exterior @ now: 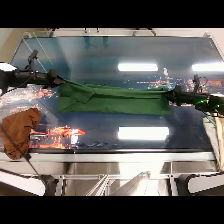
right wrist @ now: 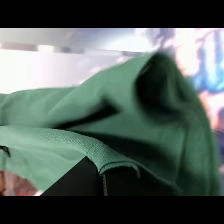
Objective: Fold the shirts.
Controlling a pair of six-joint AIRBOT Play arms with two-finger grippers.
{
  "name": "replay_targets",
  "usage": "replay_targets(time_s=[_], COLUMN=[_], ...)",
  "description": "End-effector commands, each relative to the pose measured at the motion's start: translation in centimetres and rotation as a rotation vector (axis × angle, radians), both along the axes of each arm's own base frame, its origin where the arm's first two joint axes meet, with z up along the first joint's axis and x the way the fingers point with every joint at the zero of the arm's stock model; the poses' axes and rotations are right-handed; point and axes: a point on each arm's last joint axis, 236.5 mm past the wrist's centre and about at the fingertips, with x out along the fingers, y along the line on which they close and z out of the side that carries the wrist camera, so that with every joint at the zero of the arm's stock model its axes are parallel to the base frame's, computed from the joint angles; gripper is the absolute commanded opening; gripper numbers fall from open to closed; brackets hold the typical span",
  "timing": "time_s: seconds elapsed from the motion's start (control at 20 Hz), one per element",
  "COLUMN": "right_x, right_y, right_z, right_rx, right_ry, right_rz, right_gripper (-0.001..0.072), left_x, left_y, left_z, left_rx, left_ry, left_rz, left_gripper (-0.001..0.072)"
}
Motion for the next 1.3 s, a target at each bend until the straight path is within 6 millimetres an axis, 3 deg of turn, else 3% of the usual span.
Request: replay_targets(time_s=[0.0,0.05,0.1,0.15,0.2,0.25,0.3,0.35,0.4,0.45,0.55,0.7,0.8,0.9,1.1,1.15,1.2,1.25], right_x=[1.0,0.9,0.9,0.9,0.8,0.7,0.7,0.9,1.1,1.5,1.5,0.2,0.2,0.5,0.0,-0.2,-0.6,-0.9], right_y=[-0.1,-0.1,-0.1,0.0,0.0,-0.1,-0.6,-1.7,-3.0,-4.6,-6.7,-6.1,-4.6,-3.1,0.0,1.1,2.2,3.0], right_z=[-2.5,-2.6,-2.2,-1.4,-0.4,0.9,2.0,2.8,3.1,2.8,0.8,-2.5,-3.1,-3.2,-4.2,-4.0,-3.9,-3.6], right_rx=[-0.025,-0.035,-0.039,-0.035,-0.034,-0.026,-0.036,-0.065,-0.104,-0.139,-0.205,-0.198,-0.177,-0.18,-0.206,-0.192,-0.182,-0.172], right_ry=[0.014,0.005,-0.015,-0.039,-0.073,-0.102,-0.127,-0.149,-0.153,-0.129,-0.048,0.051,0.066,0.079,0.164,0.169,0.172,0.173], right_rz=[0.003,0.014,0.03,0.05,0.083,0.112,0.138,0.15,0.146,0.112,0.056,0.087,0.121,0.142,0.227,0.263,0.298,0.327], right_gripper=[0.0016,0.0016,0.0024,0.012,0.0252,0.0304,0.0305,0.0397,0.0612,0.0707,0.0707,0.0706,0.0566,0.0567,0.0515,0.0432,0.0282,0.0028], left_x=[1.7,1.5,1.2,0.8,0.5,0.4,0.3,0.3,0.4,0.6,1.1,1.7,1.4,0.7,0.0,0.1,0.1,-0.1], left_y=[-0.8,-1.1,-1.4,-1.6,-1.6,-1.2,-0.7,0.1,1.2,2.4,4.4,5.9,5.9,4.5,-0.9,-2.6,-4.1,-6.2], left_z=[-3.5,-4.0,-4.2,-4.2,-4.0,-3.7,-3.4,-2.9,-2.5,-2.1,-1.0,0.0,0.4,0.7,0.7,0.6,0.5,0.1], left_rx=[-0.025,-0.041,-0.056,-0.072,-0.081,-0.08,-0.068,-0.049,-0.016,0.019,0.052,0.04,0.04,0.042,0.057,0.063,0.066,0.07], left_ry=[0.052,0.076,0.099,0.125,0.152,0.171,0.192,0.206,0.218,0.228,0.23,0.19,0.184,0.189,0.185,0.174,0.167,0.166], left_rz=[-0.065,-0.098,-0.137,-0.162,-0.182,-0.19,-0.189,-0.186,-0.168,-0.144,-0.09,-0.004,0.015,-0.021,-0.142,-0.166,-0.188,-0.223], left_gripper=[0.0029,0.0043,0.0253,0.0347,0.0347,0.0347,0.0347,0.0347,0.0347,0.0347,0.0347,0.0347,0.0346,0.0345,0.0344,0.0344,0.0342,0.0214])
